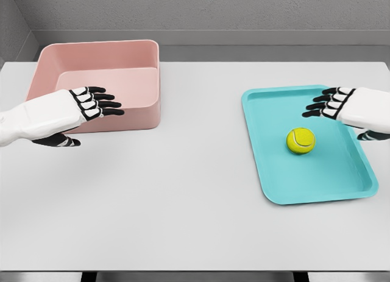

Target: Put the tennis from the blue tray into the pink basket with both arms

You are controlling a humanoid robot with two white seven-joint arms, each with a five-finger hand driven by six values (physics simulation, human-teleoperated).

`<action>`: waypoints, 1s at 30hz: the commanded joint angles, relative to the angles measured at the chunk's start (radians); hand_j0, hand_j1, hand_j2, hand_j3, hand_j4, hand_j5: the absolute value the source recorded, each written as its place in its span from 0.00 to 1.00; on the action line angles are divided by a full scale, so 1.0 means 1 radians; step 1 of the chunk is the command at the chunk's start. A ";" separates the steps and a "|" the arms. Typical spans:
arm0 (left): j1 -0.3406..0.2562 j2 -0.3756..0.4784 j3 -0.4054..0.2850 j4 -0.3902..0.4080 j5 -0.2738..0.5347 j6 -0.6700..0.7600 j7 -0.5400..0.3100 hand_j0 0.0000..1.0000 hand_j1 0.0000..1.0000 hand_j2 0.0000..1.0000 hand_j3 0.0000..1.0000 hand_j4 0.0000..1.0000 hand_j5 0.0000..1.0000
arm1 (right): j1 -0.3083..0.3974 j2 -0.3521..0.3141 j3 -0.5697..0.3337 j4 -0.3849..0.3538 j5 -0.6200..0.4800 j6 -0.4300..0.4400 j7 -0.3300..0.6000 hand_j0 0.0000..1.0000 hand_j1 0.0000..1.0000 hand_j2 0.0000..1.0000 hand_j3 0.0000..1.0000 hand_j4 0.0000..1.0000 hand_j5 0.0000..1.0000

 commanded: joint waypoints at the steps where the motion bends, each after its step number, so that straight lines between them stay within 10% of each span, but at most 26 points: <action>1: 0.000 0.001 0.000 0.000 0.007 0.001 0.000 1.00 1.00 1.00 1.00 1.00 1.00 | 0.000 -0.023 0.002 -0.002 -0.017 0.002 -0.009 1.00 1.00 1.00 1.00 1.00 1.00; 8: 0.000 0.000 0.000 0.000 0.007 0.001 0.000 1.00 1.00 1.00 1.00 1.00 1.00 | -0.005 0.035 0.080 0.007 -0.003 0.002 -0.001 1.00 1.00 1.00 1.00 1.00 1.00; 17: 0.002 0.001 0.002 0.000 0.007 0.001 0.000 1.00 1.00 1.00 1.00 1.00 1.00 | -0.107 0.208 0.184 0.249 -0.010 0.002 0.008 1.00 1.00 1.00 1.00 1.00 1.00; 30: 0.002 0.000 0.000 0.000 0.007 0.001 0.002 1.00 1.00 1.00 1.00 1.00 1.00 | -0.152 0.282 0.264 0.355 0.026 0.002 0.014 1.00 1.00 1.00 1.00 1.00 1.00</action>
